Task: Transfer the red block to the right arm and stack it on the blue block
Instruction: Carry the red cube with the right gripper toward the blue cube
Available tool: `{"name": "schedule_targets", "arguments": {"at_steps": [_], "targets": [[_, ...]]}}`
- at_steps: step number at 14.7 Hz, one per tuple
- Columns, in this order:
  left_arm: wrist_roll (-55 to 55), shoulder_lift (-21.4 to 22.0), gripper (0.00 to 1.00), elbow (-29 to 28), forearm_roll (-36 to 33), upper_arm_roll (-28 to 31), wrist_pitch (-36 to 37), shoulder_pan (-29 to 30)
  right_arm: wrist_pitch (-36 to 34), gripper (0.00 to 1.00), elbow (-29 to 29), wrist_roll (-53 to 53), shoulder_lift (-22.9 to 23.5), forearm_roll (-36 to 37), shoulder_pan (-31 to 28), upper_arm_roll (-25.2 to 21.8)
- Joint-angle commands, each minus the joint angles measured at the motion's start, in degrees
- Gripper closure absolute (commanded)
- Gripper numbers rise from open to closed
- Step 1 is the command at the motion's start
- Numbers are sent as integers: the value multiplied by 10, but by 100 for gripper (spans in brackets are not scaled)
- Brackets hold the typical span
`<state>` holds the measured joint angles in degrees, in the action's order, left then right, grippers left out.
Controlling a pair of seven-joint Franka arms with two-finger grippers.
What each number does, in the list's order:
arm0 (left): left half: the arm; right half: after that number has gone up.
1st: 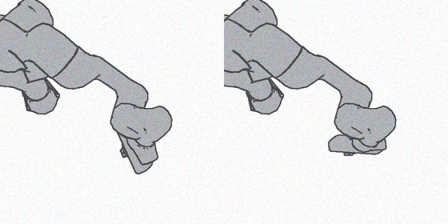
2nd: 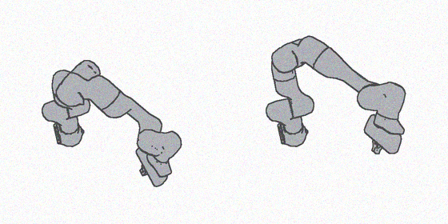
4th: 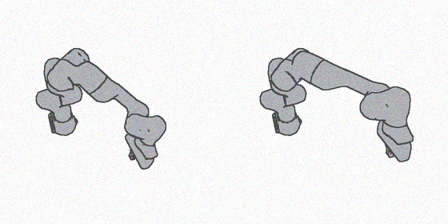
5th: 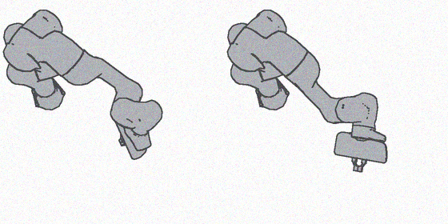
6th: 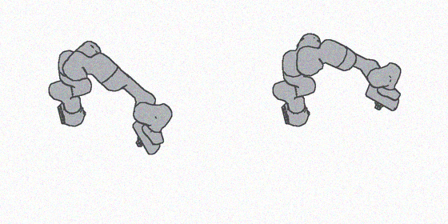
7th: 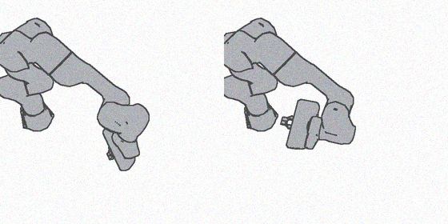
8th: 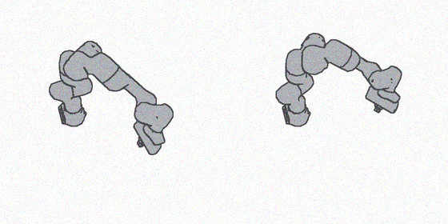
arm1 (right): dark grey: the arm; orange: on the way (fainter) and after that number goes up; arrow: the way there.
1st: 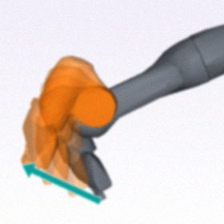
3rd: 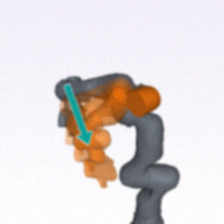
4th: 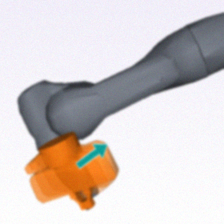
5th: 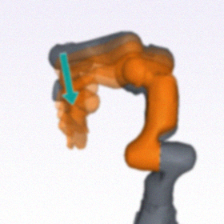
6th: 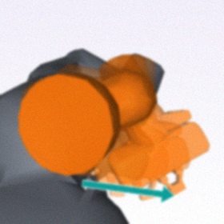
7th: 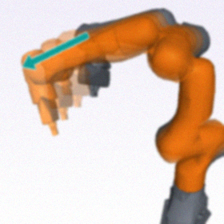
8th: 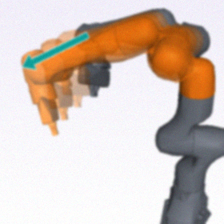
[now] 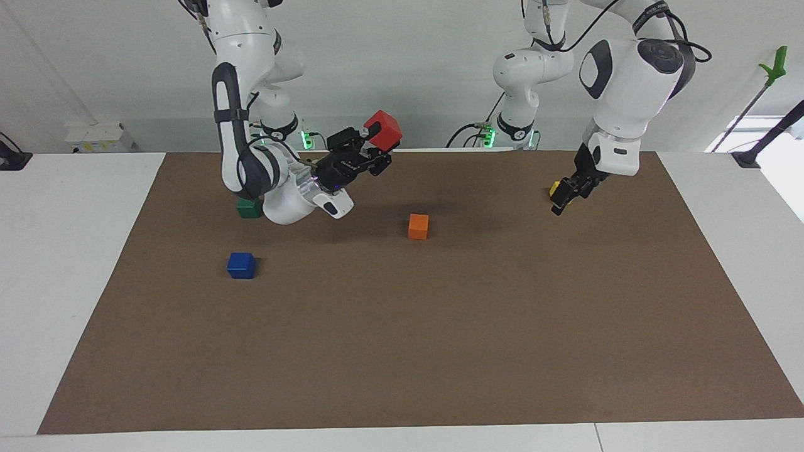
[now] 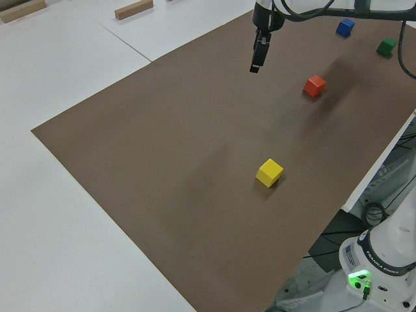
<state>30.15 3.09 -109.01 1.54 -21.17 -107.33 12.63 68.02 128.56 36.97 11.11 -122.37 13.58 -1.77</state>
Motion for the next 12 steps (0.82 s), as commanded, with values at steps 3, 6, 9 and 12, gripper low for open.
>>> {"name": "schedule_targets", "arguments": {"at_steps": [3,6,9,12], "targets": [[-122,-108,0,210,-57,-3,186,-1,113,100,-2,-158,-132,103,-64,3],[-118,-76,0,161,-58,-1,171,12,125,100,-35,-224,-172,248,-120,3],[-125,-64,0,140,-58,52,151,-31,125,100,-66,-253,-199,408,-157,2],[-157,-41,0,100,-58,305,92,-284,125,100,-116,-276,-220,574,-172,1]]}}
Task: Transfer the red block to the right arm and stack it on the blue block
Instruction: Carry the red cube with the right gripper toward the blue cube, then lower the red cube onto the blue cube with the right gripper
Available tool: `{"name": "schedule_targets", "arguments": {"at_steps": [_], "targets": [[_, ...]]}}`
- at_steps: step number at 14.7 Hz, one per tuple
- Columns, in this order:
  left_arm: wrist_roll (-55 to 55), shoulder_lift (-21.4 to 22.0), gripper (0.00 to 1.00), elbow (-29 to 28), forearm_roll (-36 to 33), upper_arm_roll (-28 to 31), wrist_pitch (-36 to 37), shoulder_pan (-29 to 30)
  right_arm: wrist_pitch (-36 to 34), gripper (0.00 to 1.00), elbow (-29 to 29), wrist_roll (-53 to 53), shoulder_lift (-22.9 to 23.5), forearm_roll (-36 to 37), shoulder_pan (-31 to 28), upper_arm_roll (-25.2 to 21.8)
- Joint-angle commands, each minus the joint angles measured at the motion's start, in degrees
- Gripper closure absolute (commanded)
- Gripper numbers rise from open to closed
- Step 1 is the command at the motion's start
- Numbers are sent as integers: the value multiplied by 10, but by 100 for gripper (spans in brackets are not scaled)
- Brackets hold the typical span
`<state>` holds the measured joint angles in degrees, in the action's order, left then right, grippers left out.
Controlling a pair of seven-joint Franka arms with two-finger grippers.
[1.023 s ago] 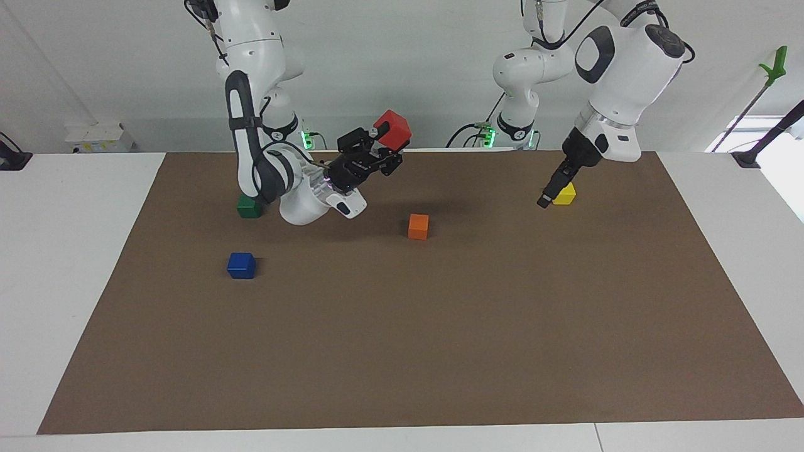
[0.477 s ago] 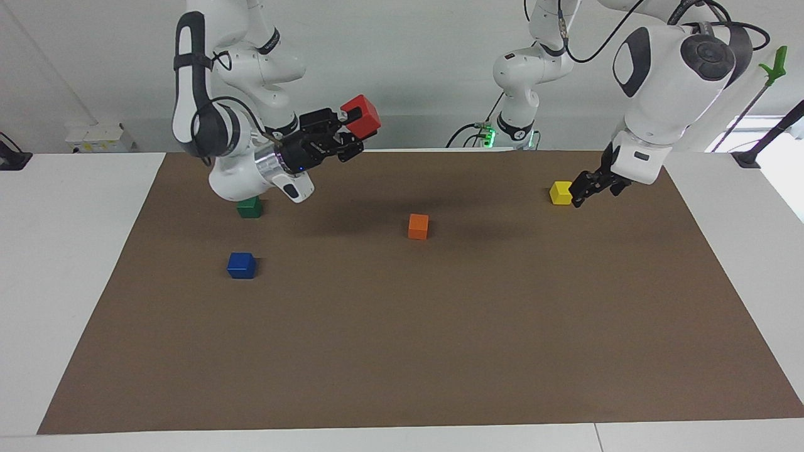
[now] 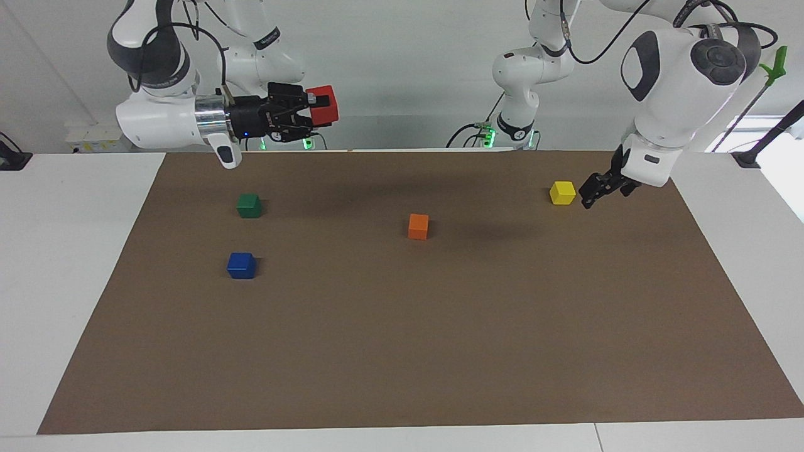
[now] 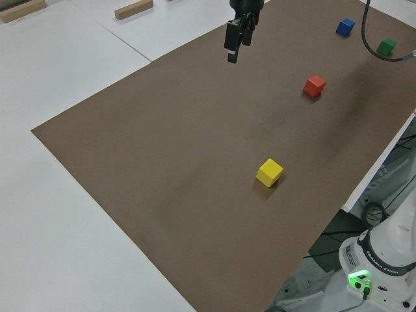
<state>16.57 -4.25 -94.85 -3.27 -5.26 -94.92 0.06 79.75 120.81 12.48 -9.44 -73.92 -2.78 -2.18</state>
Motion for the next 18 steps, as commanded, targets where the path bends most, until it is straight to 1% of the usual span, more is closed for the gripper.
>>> {"name": "schedule_targets", "arguments": {"at_steps": [1,4,5,6,7,8,10,11,12,15,18], "targets": [[-30,30,0,-32,-10,181,-33,-187,8,100,-54,-46,-23,144,-9,5],[-38,39,0,-22,-9,164,-11,-187,8,100,-91,-57,-30,304,-7,6],[-50,46,0,-8,-9,161,3,-187,11,100,-100,-63,-29,346,-7,7],[-67,50,0,-4,-9,152,17,-183,29,100,-109,-66,-24,385,-7,9],[-79,56,0,-3,-9,136,26,-161,50,100,-110,-70,-22,429,0,10],[-86,66,0,-6,-9,96,34,-122,81,100,-108,-82,-22,486,6,13],[-91,69,0,-9,-9,0,26,-21,155,100,-91,-118,-22,594,50,14],[-100,68,0,-8,-9,-13,24,-7,187,100,-81,-140,-22,629,58,14],[-103,66,0,-4,-9,-19,26,-3,204,100,-71,-154,-22,647,65,14],[-103,69,0,-11,-9,-18,25,-6,265,100,-39,-160,-12,703,66,14],[-102,70,0,-11,-9,-18,25,-5,327,100,-10,-163,18,752,62,14]]}}
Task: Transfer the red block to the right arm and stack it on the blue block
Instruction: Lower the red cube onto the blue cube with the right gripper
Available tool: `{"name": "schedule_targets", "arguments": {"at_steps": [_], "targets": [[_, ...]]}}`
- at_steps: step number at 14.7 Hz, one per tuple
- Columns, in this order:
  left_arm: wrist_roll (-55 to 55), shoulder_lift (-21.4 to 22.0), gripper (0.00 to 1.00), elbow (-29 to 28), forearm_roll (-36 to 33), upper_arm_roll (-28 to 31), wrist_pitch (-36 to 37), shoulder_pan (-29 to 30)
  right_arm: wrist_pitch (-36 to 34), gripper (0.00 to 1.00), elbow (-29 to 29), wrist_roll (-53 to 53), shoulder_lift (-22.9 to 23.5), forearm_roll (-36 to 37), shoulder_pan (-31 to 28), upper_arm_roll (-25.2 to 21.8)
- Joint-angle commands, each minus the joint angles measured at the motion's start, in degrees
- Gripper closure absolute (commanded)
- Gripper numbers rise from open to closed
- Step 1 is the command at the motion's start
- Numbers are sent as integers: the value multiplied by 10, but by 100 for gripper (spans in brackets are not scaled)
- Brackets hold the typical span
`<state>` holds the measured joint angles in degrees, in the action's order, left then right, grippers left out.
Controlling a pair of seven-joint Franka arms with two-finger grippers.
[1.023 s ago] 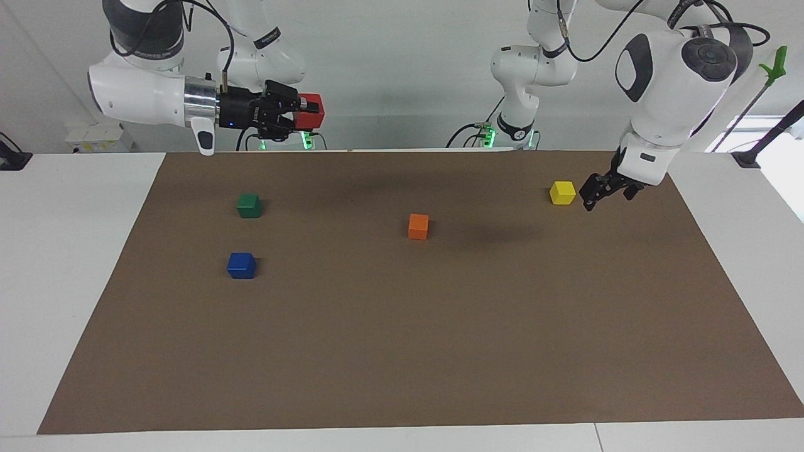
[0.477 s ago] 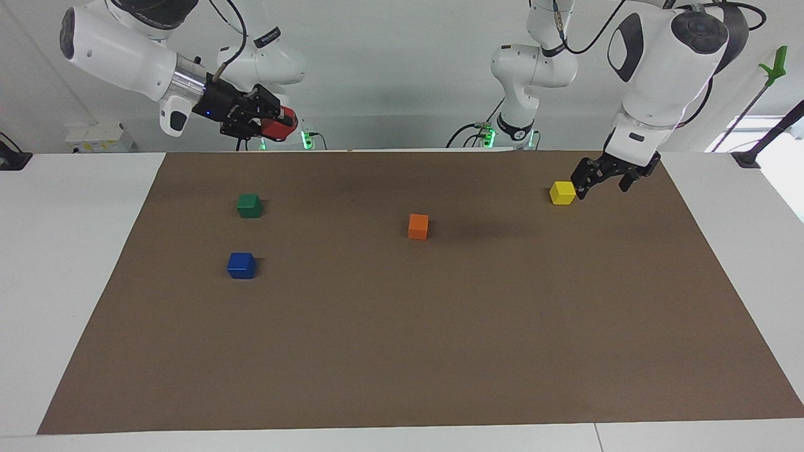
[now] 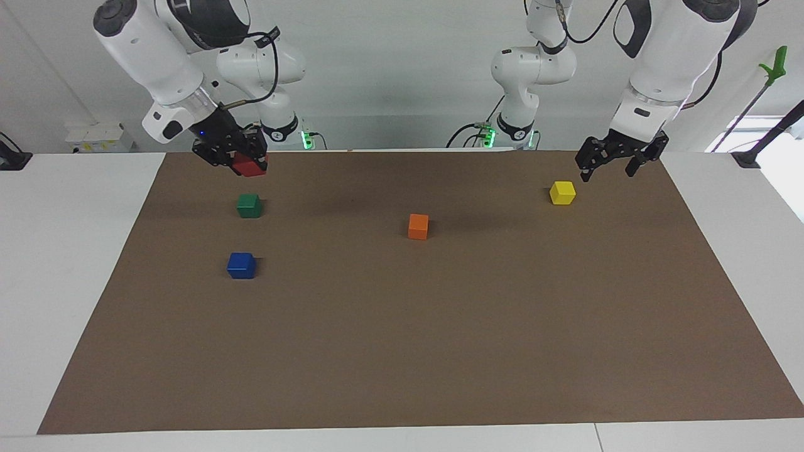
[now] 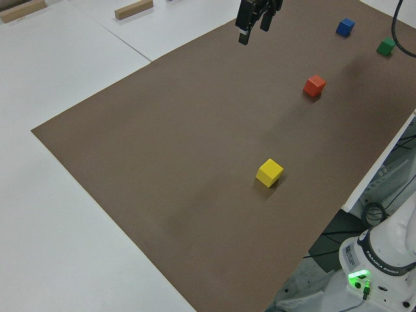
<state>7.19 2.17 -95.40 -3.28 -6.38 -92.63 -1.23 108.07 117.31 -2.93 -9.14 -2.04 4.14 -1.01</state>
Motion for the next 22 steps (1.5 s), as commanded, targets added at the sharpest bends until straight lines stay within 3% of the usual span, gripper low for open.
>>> {"name": "schedule_targets", "arguments": {"at_steps": [1,5,13,16,22], "targets": [[-9,6,0,-6,-9,-6,2,7,75,100,38,-12,26,46,-8,2],[-4,7,0,-6,-9,-5,7,11,195,100,99,-37,53,105,-10,1],[-4,7,0,-8,-4,-6,1,12,322,100,104,-53,126,130,-37,1],[-4,8,0,-6,71,6,-9,42,345,100,104,-73,135,129,-37,2],[-12,12,0,-5,71,0,-10,37,348,100,105,-69,135,108,-37,4]]}}
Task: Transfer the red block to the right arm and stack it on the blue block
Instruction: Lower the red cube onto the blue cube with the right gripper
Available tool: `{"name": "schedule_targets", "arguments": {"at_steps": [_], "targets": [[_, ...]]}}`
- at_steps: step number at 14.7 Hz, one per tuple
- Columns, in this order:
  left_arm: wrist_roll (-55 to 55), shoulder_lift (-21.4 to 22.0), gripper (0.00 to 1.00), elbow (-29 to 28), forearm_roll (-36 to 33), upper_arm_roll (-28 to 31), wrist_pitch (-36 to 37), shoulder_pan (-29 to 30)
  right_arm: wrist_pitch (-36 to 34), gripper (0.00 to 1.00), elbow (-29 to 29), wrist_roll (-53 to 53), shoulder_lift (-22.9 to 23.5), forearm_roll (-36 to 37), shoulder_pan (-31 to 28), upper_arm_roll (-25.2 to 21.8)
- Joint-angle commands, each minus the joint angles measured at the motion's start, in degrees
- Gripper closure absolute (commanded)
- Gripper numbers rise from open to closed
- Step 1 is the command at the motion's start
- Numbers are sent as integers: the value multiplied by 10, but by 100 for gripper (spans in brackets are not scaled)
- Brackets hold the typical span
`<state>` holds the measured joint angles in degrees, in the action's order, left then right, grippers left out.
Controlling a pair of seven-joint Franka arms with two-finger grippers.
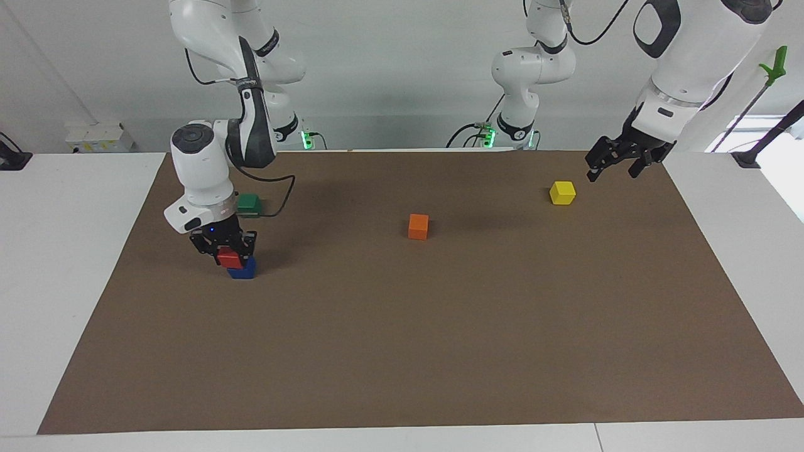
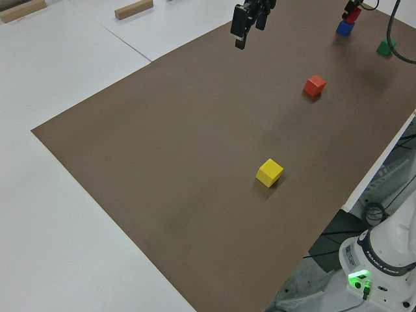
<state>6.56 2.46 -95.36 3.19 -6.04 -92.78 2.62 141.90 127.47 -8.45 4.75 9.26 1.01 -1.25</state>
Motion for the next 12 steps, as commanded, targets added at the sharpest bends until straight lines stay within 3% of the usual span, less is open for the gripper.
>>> {"name": "schedule_targets", "arguments": {"at_steps": [1,4,10,11,12], "targets": [[-4,7,0,-4,2,-5,-7,-2,14,100,3,-10,-4,-16,-6,6],[-2,8,0,-4,-41,-13,-30,-36,33,100,15,5,-4,-42,-7,6],[-1,12,0,-6,-39,-6,-35,-31,46,100,30,8,-7,-62,-7,6],[0,12,0,-6,-39,-6,-27,-31,46,96,30,8,-8,-63,-7,6],[1,14,0,-9,-40,-6,-24,-31,46,84,31,9,-8,-63,-7,6]]}}
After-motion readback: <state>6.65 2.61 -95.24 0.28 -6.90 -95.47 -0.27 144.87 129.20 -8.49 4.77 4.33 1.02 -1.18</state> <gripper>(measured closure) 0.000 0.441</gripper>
